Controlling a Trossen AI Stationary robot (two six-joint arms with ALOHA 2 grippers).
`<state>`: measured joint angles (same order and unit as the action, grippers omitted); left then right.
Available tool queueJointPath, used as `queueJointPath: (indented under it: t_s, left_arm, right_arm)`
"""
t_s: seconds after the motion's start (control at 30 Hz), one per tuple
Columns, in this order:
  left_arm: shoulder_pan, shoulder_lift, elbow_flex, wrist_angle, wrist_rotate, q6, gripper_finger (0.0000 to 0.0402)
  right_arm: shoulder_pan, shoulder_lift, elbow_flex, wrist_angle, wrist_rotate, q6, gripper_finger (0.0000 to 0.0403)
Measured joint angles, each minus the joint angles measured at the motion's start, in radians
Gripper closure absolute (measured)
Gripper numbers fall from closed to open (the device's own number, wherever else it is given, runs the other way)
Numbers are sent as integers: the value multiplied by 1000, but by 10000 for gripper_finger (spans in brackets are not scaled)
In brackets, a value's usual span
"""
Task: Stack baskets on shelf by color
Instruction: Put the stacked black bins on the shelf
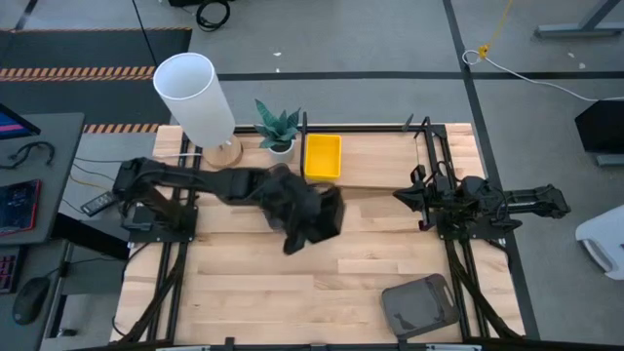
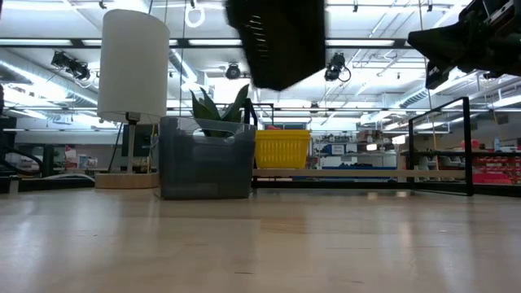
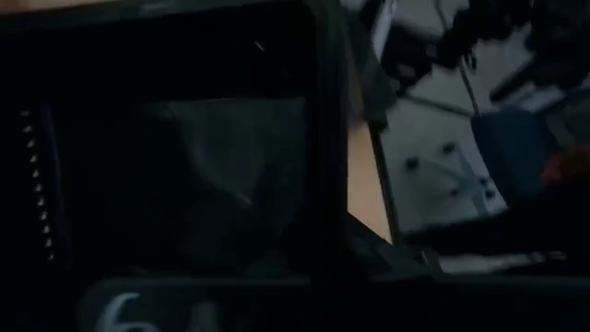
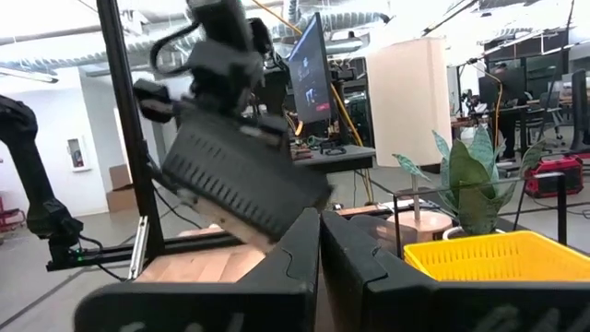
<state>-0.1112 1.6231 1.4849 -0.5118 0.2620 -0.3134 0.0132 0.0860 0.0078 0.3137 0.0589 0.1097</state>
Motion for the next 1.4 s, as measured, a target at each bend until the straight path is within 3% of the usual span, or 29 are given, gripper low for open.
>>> queueJointPath:
  t_s: [0.13,0.37,0.67,0.8,1.2,1.4]
  left_arm:
    - [68,20,0,132,1,72,389]
    - [162,69,0,350,-84,187,389]
    - [245,194,0,622,-173,196,389]
    - [262,262,57,598,-200,192,389]
    - [308,582,450,333,-216,301,389]
    - [317,683,575,170,-220,433,389]
  right_arm:
    - [0,3,0,7,-1,0,384]
    - [0,19,0,23,0,0,384]
    - [0,21,0,31,0,0,384]
    - [0,21,0,31,0,0,384]
    - [0,21,0,30,0,0,384]
    - [0,21,0,30,0,0,384]
